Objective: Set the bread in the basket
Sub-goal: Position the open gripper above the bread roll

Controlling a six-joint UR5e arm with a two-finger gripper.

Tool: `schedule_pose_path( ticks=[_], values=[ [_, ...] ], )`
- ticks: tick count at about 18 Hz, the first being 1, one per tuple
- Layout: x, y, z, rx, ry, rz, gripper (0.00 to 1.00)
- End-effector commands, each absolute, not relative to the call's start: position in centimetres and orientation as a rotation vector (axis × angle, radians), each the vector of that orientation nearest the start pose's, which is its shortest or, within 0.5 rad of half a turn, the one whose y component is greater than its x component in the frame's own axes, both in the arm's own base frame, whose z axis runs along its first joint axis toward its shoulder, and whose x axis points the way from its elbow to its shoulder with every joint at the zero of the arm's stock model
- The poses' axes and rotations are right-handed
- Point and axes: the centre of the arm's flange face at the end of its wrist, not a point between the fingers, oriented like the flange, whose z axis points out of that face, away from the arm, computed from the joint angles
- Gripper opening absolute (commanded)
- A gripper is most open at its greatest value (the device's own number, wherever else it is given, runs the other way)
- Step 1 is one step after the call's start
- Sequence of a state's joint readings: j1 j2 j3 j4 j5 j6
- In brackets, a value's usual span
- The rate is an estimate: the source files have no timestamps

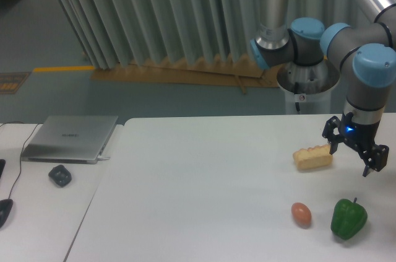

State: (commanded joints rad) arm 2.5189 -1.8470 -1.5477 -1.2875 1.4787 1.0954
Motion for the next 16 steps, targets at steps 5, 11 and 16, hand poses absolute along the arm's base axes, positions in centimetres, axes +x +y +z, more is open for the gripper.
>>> schedule_pose_path(
  ticks=[5,11,16],
  values=[
    [-40.4,46.4,37.8,-3.046,0.208,-0.026,1.00],
    [-39.9,46.1,36.8,-3.066,0.215,-0.056,1.00],
    [-38.2,45.2,33.9,-3.117,0.244,-0.119,1.00]
  ],
)
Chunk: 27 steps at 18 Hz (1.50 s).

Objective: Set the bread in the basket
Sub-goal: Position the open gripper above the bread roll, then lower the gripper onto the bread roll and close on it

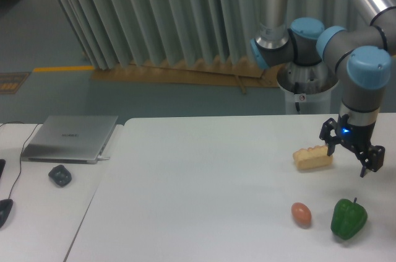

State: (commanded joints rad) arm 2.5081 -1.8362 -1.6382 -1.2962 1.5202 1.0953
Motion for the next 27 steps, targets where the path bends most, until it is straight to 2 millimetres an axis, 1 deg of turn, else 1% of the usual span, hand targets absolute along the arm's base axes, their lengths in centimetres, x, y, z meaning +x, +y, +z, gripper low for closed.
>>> schedule_pose_path(
  ticks=[2,4,5,7,8,10,11,12,14,15,17,19,20,21,27],
  values=[
    [-36.6,46.6,33.7,-3.118,0.299,-0.124,1.00],
    [-35.4,47.4,33.4,-3.119,0.341,-0.131,1.00],
    [-34.2,48.0,32.8,-3.138,0.395,-0.126,1.00],
    [-32.2,49.2,32.4,-3.154,0.545,-0.109,1.00],
    [-31.0,49.5,31.6,-3.154,0.621,-0.127,1.00],
    [-30.2,49.2,30.9,-3.141,0.717,-0.152,1.00],
    [-29.4,49.0,30.8,-3.139,0.769,-0.154,1.00],
    [-28.7,48.3,30.5,-3.149,0.791,-0.157,1.00],
    [-27.8,46.3,29.3,-3.193,0.820,-0.177,1.00],
    [-27.7,45.8,29.4,-3.208,0.829,-0.165,1.00],
    [-27.4,45.2,29.4,-3.236,0.851,-0.204,1.00],
    [-27.7,44.8,29.2,-3.251,0.842,-0.205,1.00],
    [-28.1,44.8,29.6,-3.249,0.832,-0.193,1.00],
    [-28.4,44.6,29.5,-3.249,0.819,-0.199,1.00],
    [-28.6,44.5,29.1,-3.252,0.815,-0.210,1.00]
  ],
)
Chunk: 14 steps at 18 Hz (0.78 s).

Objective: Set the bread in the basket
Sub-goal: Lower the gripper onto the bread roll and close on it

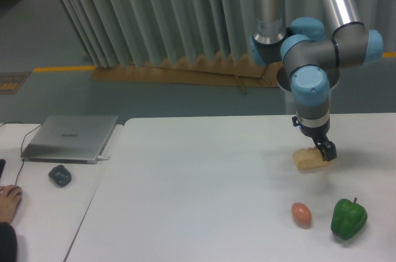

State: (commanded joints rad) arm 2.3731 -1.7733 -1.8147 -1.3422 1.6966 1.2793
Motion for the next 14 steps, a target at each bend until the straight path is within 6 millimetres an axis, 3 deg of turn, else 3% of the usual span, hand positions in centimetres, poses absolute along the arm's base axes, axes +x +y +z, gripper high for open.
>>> schedule_pose_path(
  ticks=[11,12,13,14],
  values=[
    [-29.2,45.1,27.3,-3.269,0.815,-0.252,1.00],
    [-29.3,45.1,27.2,-3.278,0.820,-0.245,0.86],
    [-29.4,45.0,27.4,-3.287,0.830,-0.230,0.60],
    [-29.5,45.0,27.5,-3.287,0.830,-0.225,0.54]
  ],
)
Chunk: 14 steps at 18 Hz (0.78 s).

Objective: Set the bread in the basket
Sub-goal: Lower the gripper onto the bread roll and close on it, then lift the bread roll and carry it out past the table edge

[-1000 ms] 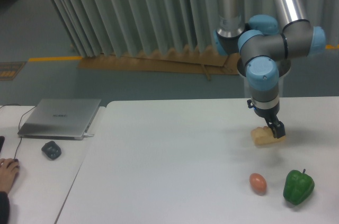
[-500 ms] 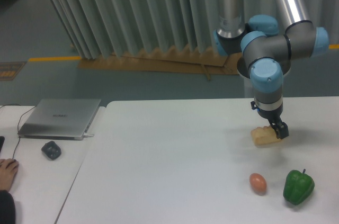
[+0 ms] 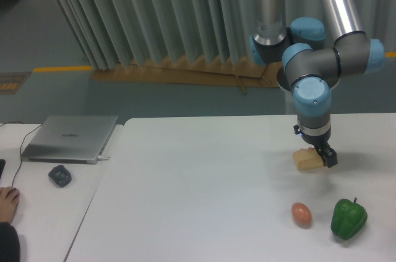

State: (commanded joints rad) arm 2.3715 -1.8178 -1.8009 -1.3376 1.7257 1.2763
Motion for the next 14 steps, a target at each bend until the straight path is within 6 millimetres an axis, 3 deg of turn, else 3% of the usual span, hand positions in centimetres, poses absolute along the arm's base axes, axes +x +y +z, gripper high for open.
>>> schedule_pose_path(
  ticks=[3,4,7,9,12,14],
  values=[
    [-29.7,45.2,27.6,-3.288,0.822,-0.219,0.46],
    [-29.6,45.3,27.5,-3.290,0.820,-0.220,0.39],
    [-29.7,45.4,27.5,-3.294,0.807,-0.219,0.37],
    [-29.7,45.4,27.6,-3.296,0.800,-0.217,0.29],
    [-30.0,45.6,28.2,-3.293,0.795,-0.206,0.29],
    [-30.7,45.6,30.0,-3.287,0.779,-0.214,0.29]
  ],
)
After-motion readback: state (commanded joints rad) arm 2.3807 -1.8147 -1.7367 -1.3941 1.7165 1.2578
